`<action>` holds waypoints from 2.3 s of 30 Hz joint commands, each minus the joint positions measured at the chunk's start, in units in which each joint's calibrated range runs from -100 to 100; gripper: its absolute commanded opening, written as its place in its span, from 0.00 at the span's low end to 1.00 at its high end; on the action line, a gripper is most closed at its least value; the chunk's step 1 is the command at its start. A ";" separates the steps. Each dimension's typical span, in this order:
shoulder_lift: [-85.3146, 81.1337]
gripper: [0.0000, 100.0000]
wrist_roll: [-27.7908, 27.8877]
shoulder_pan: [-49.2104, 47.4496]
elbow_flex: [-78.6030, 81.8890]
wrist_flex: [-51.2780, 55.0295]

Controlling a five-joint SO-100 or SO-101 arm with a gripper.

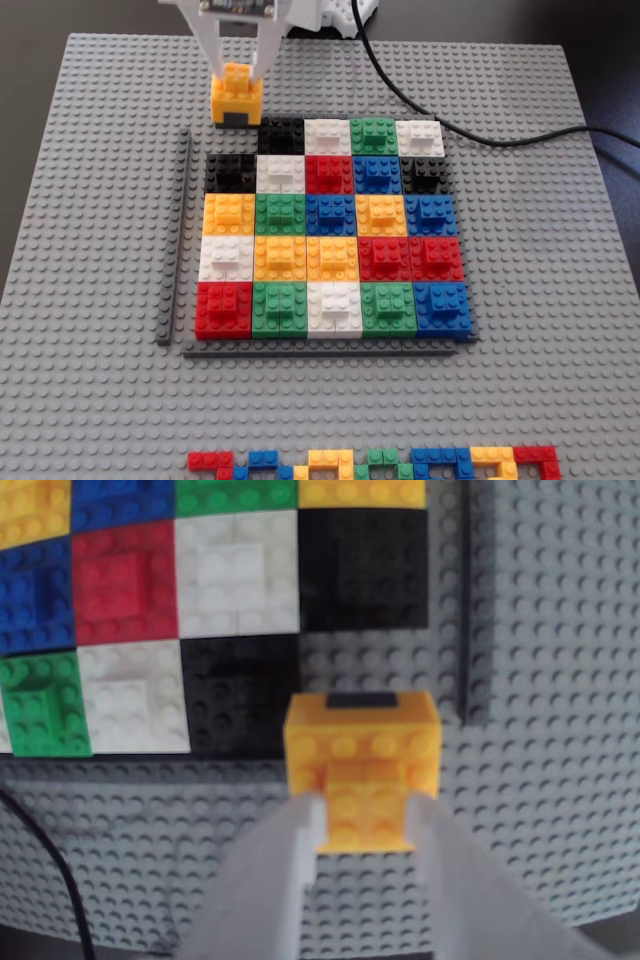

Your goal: Grab the cube and place it into the grid

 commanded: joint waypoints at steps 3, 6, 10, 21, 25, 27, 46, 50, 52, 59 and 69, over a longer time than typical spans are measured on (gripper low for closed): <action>2.35 0.00 0.54 1.08 -0.67 -1.88; 3.89 0.00 0.59 1.23 0.24 -3.30; 6.22 0.00 0.68 1.23 0.96 -4.81; 10.43 0.00 0.05 -0.02 1.60 -7.40; 11.03 0.00 -0.39 -0.83 1.60 -7.70; 11.37 0.00 -0.59 -1.20 1.60 -7.84; 13.09 0.05 -1.42 -1.57 2.23 -8.87; 12.66 0.13 -1.76 -1.50 3.32 -9.50; 12.41 0.16 -1.90 -1.42 3.59 -9.60; 12.15 0.19 -2.10 -1.42 4.14 -9.65; 11.55 0.19 -2.10 -1.27 4.14 -9.45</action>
